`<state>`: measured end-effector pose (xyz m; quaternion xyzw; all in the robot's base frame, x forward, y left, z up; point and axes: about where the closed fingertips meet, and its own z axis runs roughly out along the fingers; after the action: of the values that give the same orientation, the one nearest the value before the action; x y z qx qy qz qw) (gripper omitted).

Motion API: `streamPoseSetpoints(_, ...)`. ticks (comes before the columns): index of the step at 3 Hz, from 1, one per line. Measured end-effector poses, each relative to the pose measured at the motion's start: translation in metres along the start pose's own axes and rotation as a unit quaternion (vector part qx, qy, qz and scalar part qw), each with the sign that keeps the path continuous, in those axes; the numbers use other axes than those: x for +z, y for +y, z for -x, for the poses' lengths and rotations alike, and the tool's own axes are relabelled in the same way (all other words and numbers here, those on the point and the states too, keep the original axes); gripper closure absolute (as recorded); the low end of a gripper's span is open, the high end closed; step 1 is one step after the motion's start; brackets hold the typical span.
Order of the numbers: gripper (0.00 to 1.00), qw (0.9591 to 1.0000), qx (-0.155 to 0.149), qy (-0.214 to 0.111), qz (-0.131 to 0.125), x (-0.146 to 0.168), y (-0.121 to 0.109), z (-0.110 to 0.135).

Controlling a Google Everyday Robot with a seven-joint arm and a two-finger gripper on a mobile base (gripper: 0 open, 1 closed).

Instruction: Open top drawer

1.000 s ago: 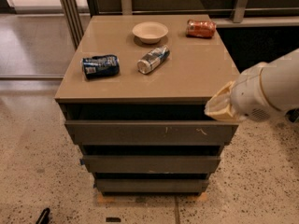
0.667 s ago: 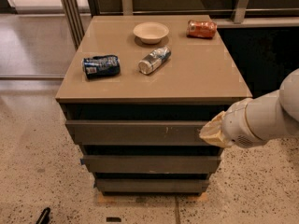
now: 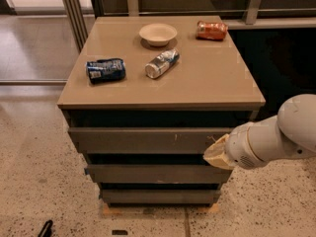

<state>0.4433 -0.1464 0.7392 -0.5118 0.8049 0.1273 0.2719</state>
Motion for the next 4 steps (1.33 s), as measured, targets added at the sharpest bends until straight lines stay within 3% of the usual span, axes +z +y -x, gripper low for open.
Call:
streamPoseSetpoints(1,1.00,0.9985,0.041,-0.028,-0.024,0.006,-0.003,-0.010)
streamPoseSetpoints(2,1.00,0.9869,0.137,-0.066,-0.053,0.025,0.019,-0.029)
streamPoseSetpoints(3,1.00,0.9676,0.208,-0.112,-0.090,0.042,0.013,-0.032)
streamPoseSetpoints(4,1.00,0.9618,0.207,-0.124,-0.130,0.035,-0.008,-0.029)
